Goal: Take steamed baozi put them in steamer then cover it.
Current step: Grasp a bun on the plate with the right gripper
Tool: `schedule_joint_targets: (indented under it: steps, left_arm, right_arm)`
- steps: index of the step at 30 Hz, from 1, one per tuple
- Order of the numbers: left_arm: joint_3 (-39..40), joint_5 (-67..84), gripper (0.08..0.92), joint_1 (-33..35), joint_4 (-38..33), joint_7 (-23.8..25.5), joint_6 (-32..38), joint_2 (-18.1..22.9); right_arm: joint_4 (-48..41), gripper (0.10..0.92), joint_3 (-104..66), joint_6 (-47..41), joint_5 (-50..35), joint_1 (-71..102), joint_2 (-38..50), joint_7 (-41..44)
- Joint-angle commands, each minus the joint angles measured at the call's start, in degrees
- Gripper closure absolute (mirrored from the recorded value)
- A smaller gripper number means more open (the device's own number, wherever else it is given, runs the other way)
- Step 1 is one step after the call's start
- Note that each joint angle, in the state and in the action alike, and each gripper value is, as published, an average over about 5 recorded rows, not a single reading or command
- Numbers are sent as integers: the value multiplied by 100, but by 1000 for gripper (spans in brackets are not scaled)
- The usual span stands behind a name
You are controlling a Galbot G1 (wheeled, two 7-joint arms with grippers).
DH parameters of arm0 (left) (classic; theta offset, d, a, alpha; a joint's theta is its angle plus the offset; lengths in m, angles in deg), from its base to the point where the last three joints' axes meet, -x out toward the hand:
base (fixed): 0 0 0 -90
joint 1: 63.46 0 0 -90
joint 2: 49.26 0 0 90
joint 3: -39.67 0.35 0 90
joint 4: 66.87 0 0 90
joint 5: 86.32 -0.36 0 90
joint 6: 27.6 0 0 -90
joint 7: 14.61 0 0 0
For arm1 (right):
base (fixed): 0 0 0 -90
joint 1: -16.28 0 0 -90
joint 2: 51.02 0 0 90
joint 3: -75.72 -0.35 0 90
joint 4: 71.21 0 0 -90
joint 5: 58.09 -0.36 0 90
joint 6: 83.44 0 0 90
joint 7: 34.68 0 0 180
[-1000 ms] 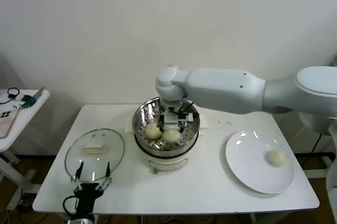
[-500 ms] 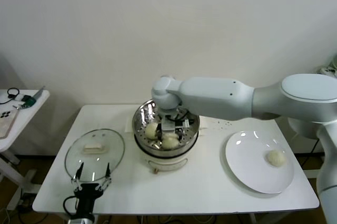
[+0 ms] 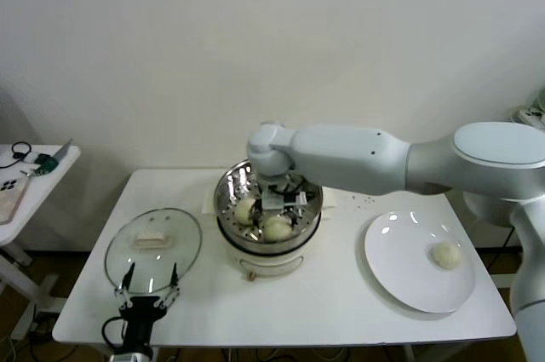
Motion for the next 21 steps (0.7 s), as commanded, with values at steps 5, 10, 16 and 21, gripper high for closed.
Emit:
schedule_joint_targets:
  steps: [5, 10, 16, 21]
  left_arm:
    - [-11, 11, 177, -3, -23, -5, -7, -1]
    - [13, 2, 177, -32, -18, -6, -1, 24]
    - [4, 19, 177, -20, -49, -4, 31, 5]
    - [-51, 161, 177, -38, -78, 8, 50, -9]
  right_arm:
    - [-84, 203, -294, 85, -26, -314, 247, 98]
    - [105, 203, -365, -173, -199, -624, 803, 177]
    - [47, 203, 151, -1216, -1361, -1262, 1741, -184]
    - [45, 203, 869, -2418, -2413, -1579, 2544, -1115]
